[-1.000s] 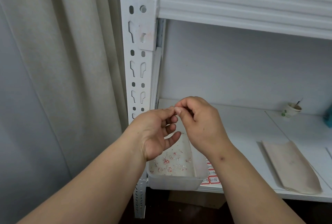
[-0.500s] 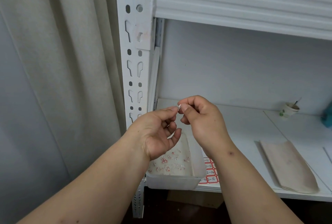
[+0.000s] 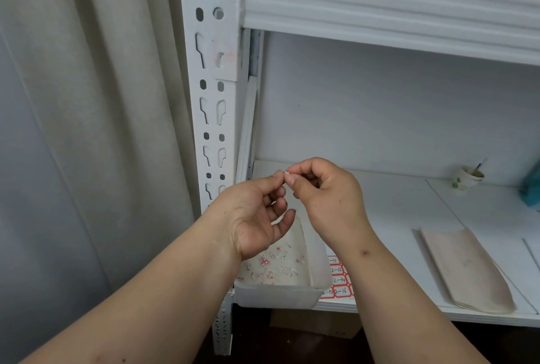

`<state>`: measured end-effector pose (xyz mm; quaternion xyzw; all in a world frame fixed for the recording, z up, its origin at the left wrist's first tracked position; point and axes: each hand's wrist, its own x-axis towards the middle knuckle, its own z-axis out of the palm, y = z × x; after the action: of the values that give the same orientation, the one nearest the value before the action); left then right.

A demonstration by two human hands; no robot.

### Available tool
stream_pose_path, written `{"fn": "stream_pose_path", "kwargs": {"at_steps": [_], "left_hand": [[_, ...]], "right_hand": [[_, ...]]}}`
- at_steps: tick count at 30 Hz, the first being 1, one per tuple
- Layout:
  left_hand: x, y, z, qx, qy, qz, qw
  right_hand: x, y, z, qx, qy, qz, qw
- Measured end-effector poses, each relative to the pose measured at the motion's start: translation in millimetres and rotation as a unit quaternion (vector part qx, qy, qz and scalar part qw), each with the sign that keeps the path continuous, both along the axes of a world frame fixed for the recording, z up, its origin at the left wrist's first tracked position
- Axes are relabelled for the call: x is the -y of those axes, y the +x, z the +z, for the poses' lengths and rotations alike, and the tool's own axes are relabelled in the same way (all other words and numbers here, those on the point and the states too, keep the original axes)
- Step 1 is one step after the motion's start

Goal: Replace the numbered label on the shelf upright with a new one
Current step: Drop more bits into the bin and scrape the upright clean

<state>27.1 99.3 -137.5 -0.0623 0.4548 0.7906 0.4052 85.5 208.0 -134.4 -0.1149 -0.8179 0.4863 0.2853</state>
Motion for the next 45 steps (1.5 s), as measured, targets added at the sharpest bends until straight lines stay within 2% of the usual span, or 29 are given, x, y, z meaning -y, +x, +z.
{"fn": "stream_pose_path", "kwargs": {"at_steps": [5, 10, 17, 28, 37, 45], "left_hand": [[-0.5, -2.0, 4.8, -0.009, -0.005, 0.003, 1.000], [-0.3, -1.4, 5.0, -0.019, -0.008, 0.010, 1.000], [0.4, -1.0, 0.3, -0.013, -0.011, 0.009, 1.000], [2.8, -2.4, 2.6, 0.015, 0.008, 0.005, 1.000], [5.6, 1.6, 5.9, 0.059, 0.107, -0.041, 0.992], [6.8, 4.5, 3.7, 0.054, 0.071, -0.009, 0.996]], "right_hand": [[0.6, -5.4, -2.7, 0.001, 0.108, -0.016, 0.994], [-2.0, -6.2, -2.2, 0.030, 0.133, -0.015, 0.990], [-3.0, -2.2, 1.9, 0.025, 0.008, -0.006, 1.000], [2.4, -3.0, 1.1, 0.000, 0.055, 0.024, 0.998], [11.3, -0.6, 9.4, -0.001, -0.109, 0.075, 0.991], [7.9, -5.5, -0.3, 0.041, -0.106, 0.020, 0.993]]}}
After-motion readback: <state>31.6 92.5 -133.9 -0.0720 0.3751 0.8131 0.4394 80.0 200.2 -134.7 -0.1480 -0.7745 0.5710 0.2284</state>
